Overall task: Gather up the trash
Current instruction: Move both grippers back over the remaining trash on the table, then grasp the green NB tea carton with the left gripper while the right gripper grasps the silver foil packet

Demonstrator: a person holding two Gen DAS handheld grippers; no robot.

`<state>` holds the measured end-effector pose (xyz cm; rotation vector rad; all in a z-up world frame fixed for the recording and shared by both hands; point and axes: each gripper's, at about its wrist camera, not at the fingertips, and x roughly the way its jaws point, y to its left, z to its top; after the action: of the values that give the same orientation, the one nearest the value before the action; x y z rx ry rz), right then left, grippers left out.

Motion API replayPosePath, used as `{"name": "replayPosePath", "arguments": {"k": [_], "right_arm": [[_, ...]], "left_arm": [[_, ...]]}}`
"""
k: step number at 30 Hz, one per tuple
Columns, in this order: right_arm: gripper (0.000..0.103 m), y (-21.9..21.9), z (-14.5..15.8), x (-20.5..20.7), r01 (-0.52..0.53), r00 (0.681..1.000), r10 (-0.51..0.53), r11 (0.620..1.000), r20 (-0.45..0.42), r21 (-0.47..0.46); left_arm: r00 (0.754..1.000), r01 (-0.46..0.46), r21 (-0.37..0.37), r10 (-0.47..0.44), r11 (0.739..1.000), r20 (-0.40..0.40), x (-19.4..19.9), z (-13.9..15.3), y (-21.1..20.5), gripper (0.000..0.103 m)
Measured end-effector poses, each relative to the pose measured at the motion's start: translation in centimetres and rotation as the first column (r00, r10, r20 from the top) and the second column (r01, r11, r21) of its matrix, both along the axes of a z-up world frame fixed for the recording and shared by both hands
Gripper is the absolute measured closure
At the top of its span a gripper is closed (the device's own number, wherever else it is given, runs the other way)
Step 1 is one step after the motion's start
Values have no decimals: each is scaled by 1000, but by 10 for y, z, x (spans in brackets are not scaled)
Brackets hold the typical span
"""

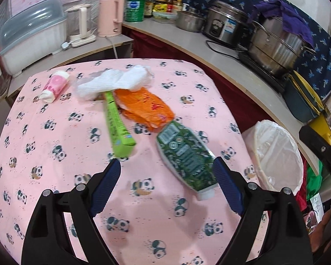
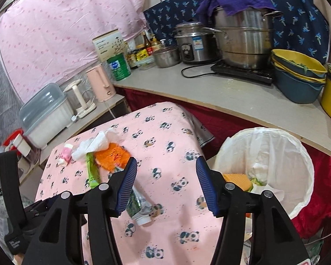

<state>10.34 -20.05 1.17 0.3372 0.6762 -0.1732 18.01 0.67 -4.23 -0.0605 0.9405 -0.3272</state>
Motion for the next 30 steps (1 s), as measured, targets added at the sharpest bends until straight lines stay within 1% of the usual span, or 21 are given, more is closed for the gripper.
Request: {"name": "replayPosePath", "arguments": {"k": [6, 15, 22, 30], "right_arm": [[48, 26, -15, 17, -52, 998, 52, 999, -46, 6], [48, 54, -51, 45, -109, 984, 113, 994, -135, 31], [48, 61, -78, 64, -128, 972, 134, 991, -193, 40], [48, 63, -101, 82, -147, 959, 157, 987, -237, 63]], "left_arm": [[998, -54, -15, 54, 998, -24, 9, -8, 28, 22], [993, -99, -25, 97, 995, -68, 24, -24, 52, 21], [987, -123, -39, 118, 992, -111, 41, -39, 60, 19], [982, -126, -29, 121, 992, -147, 65, -56, 50, 19]]}}
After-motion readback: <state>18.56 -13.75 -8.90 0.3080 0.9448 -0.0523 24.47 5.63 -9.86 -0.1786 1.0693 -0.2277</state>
